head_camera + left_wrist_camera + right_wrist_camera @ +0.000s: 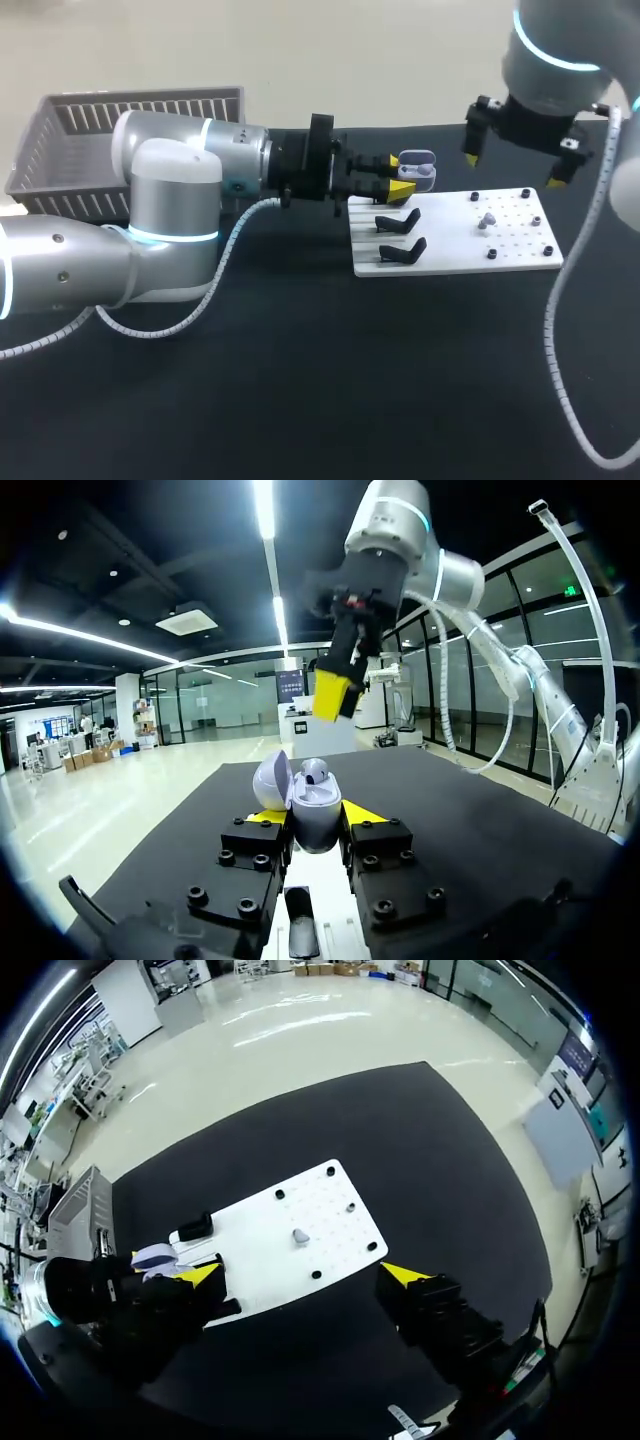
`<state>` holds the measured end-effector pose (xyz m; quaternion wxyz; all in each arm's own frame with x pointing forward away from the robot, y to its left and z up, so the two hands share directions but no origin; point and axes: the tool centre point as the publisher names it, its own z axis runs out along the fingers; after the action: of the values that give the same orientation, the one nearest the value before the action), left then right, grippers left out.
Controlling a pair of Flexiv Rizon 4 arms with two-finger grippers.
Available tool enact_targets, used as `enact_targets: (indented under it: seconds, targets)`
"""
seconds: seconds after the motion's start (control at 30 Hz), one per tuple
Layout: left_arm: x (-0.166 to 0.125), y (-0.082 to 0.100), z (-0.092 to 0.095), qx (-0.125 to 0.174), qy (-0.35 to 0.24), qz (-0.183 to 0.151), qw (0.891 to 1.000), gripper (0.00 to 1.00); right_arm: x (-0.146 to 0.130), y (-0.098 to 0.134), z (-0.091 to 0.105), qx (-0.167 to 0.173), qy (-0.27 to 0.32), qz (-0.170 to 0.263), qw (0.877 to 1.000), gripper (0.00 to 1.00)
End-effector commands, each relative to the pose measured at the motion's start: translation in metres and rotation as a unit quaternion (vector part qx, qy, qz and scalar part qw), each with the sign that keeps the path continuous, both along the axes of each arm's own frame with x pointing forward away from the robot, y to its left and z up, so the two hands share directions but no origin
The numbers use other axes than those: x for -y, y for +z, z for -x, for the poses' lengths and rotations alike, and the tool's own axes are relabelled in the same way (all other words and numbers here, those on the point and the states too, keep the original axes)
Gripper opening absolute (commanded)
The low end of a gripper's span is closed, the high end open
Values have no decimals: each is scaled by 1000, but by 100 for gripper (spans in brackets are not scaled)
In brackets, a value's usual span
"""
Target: Pick up each earbud case from the left stands, insert the matching earbuds, close the lid, and place the case in the box.
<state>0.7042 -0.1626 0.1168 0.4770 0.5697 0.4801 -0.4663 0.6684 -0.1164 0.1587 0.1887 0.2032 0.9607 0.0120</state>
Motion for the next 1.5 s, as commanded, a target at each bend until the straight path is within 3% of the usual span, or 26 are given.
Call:
enact_targets:
  seconds: [0.03,0.23,0.33,0.7,0.9,1.17,1.3,1.5]
  targets:
    - [0,-1,1,1,1,1,1000,0,6,-15,-7,13,25,-52,998,100]
    - [0,-1,1,1,1,1,1000,0,12,-39,-11,-8,29,-65,997,97]
    - [0,-1,1,1,1,1,1000,0,15,-49,-13,-17,27,-75,997,82]
    - [0,-1,1,1,1,1,1000,0,10,-79,-17,-38,32,-87,995,73]
    - [0,-1,1,1,1,1,1000,0,6,-89,-20,-49,34,-93,994,58]
    - [0,-1,1,1,1,1,1000,0,3,-103,-30,-67,33,-97,992,58]
    - [0,-1,1,1,1,1,1000,0,2,-110,-33,-76,33,-98,992,50]
    - [0,-1,1,1,1,1,1000,0,5,-119,-39,-85,26,-100,991,47]
